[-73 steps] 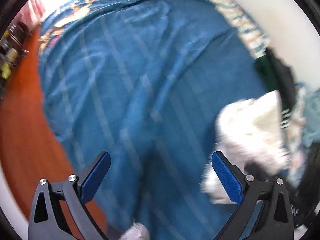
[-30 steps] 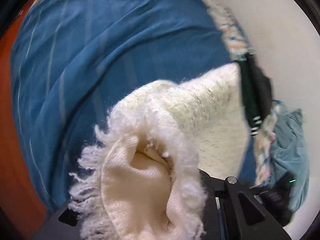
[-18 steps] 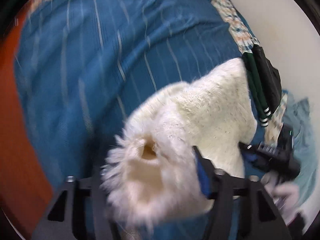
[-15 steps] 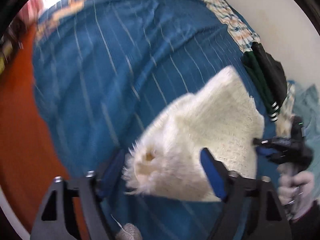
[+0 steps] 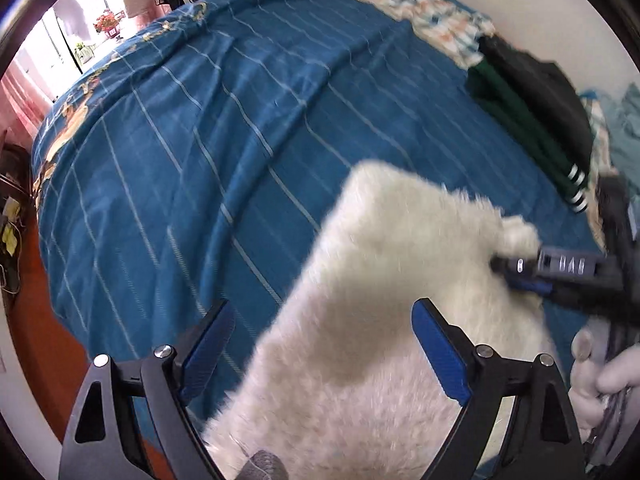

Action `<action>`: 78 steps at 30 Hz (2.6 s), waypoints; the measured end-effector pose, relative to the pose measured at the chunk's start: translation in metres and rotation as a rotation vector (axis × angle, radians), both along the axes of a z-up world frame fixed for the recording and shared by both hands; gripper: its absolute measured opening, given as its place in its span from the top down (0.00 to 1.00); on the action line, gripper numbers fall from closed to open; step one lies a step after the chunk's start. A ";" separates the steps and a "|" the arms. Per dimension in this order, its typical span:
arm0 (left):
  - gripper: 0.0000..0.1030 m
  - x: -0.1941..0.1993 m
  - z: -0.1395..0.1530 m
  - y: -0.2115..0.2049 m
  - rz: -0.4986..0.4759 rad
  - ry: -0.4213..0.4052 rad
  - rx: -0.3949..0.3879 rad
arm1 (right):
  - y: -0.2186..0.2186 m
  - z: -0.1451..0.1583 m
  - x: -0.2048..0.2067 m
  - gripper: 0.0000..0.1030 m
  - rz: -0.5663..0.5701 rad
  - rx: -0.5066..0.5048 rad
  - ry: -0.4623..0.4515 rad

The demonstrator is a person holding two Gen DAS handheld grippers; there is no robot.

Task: Fold large clothes

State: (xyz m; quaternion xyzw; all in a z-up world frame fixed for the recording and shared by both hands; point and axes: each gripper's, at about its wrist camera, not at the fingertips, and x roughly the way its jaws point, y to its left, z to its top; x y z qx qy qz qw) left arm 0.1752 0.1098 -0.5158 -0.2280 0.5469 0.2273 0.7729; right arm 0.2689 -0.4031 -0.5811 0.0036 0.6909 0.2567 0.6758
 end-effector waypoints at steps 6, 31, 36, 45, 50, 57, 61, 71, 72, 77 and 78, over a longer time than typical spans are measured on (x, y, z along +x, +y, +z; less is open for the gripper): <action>0.12 -0.055 0.013 -0.014 0.159 0.016 -0.115 | -0.017 0.028 0.006 0.54 0.039 0.087 0.082; 0.80 -0.120 -0.057 0.020 0.547 -0.310 -0.468 | -0.056 -0.101 0.003 0.22 0.057 0.645 0.439; 0.81 -0.123 -0.037 0.046 0.493 -0.306 -0.433 | -0.039 -0.077 -0.007 0.45 0.013 0.706 0.424; 0.81 -0.065 0.034 0.091 0.240 -0.350 -0.393 | -0.026 -0.013 -0.001 0.49 -0.162 0.830 0.371; 0.81 0.006 0.075 0.105 0.100 -0.404 -0.437 | -0.030 0.052 0.039 0.49 -0.265 0.847 0.258; 0.81 0.152 0.145 0.103 -0.091 -0.525 -0.493 | -0.065 0.153 0.137 0.49 -0.388 0.886 0.055; 0.81 0.240 0.173 0.090 -0.150 -0.587 -0.520 | -0.104 0.188 0.203 0.49 -0.427 0.916 -0.014; 0.81 0.410 0.116 0.056 -0.225 -0.532 -0.502 | -0.168 0.121 0.410 0.49 -0.475 0.886 0.044; 0.81 0.421 0.096 0.053 -0.232 -0.501 -0.503 | -0.174 0.099 0.423 0.49 -0.487 0.862 0.067; 0.80 0.445 0.032 0.030 -0.305 -0.388 -0.477 | -0.194 0.046 0.445 0.48 -0.498 0.817 0.090; 0.80 0.447 0.027 0.027 -0.320 -0.381 -0.468 | -0.196 0.044 0.449 0.47 -0.489 0.814 0.087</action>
